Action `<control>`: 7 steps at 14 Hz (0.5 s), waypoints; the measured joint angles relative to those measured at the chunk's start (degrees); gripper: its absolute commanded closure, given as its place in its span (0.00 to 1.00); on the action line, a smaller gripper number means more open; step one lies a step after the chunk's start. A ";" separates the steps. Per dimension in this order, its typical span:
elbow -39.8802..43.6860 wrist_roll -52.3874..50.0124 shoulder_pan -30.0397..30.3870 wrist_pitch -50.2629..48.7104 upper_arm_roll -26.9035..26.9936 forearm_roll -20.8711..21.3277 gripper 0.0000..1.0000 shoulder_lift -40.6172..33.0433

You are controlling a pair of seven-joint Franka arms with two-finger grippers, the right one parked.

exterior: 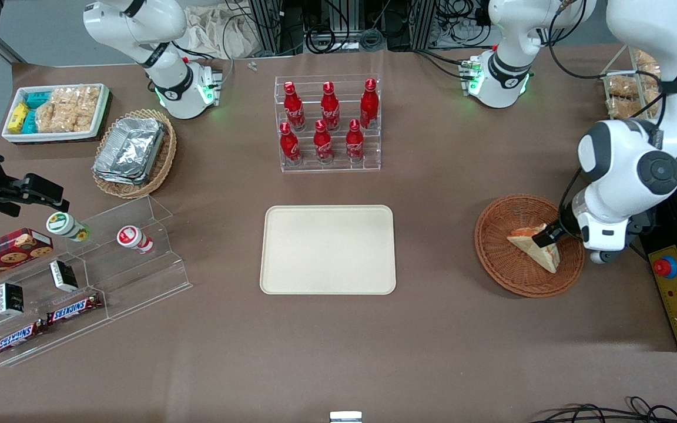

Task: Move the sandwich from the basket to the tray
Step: 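Lower the open left gripper over the wrapped sandwich in the basket, then close the left gripper on the sandwich's crust edge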

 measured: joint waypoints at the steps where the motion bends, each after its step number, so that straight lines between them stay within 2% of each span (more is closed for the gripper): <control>1: -0.02 -0.17 0.00 1.01 0.00 0.00 0.00 0.95; 7: -0.23 -0.42 0.01 4.85 0.00 0.00 0.00 5.04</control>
